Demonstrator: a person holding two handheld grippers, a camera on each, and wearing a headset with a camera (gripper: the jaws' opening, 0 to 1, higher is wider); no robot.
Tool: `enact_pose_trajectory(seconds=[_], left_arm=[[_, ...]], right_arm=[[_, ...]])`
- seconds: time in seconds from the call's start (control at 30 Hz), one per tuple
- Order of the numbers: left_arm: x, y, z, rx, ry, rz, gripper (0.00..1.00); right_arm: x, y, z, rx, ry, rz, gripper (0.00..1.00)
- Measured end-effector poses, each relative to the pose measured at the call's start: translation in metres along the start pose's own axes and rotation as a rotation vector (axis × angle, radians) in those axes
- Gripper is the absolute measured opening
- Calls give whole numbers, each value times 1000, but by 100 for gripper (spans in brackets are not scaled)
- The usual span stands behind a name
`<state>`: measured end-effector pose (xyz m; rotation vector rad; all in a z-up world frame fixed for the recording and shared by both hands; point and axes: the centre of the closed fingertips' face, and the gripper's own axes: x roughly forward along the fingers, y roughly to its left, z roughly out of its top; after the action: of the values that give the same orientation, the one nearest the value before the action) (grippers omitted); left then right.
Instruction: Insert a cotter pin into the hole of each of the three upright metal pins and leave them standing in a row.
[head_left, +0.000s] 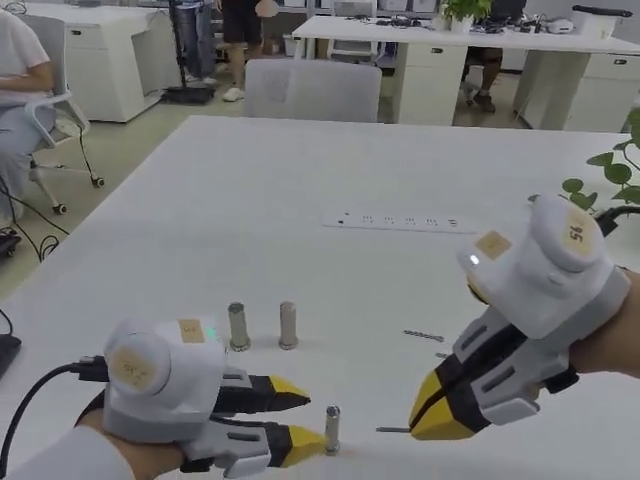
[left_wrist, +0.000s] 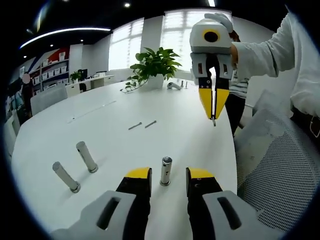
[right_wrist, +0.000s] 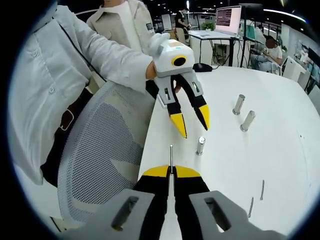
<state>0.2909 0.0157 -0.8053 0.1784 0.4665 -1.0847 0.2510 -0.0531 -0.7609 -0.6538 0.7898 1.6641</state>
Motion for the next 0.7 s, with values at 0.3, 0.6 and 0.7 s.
enact_pose_trajectory(seconds=[0.3,0.6,0.7], left_arm=[[15,-1,-9,22,5,-34,23],[28,-1,-19,51,-23,-80,16],[34,0,-24,64,-11,-82,16]], right_arm=[[-3,-3,-5,18,-6,-14,4],[-5,-2,-10,40,-8,-23,4],[-6,-3,-12,47,-9,-27,4]])
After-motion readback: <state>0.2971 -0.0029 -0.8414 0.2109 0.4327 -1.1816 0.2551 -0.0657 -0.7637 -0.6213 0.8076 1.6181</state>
